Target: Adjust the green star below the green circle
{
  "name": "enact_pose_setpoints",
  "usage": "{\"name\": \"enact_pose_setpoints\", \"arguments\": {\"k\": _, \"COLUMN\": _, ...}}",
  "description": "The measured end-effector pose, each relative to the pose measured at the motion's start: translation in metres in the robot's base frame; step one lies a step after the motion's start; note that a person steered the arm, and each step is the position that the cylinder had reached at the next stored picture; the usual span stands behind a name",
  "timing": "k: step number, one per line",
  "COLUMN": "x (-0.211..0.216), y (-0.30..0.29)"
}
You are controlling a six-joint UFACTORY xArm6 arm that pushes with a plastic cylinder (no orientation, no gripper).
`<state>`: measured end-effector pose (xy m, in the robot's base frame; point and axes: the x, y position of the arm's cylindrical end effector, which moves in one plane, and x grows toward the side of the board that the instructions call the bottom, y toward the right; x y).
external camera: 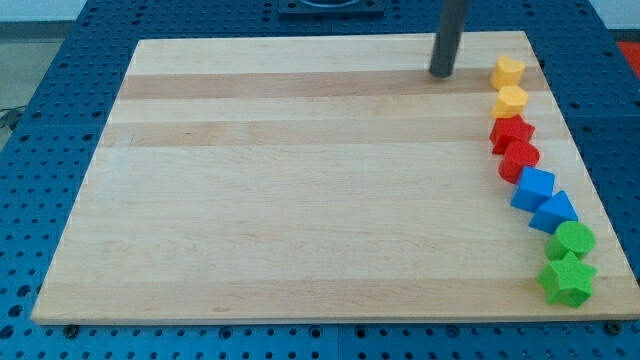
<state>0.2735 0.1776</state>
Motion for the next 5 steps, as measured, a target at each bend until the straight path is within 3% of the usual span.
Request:
{"name": "enact_pose_setpoints", "arguments": {"k": 1, "x": -0.006, "y": 0.061}}
{"name": "enact_pose_setpoints", "arguments": {"k": 4, "x": -0.077, "y": 0.086}}
{"name": "enact_pose_setpoints", "arguments": {"k": 5, "x": -0.037, "y": 0.131}}
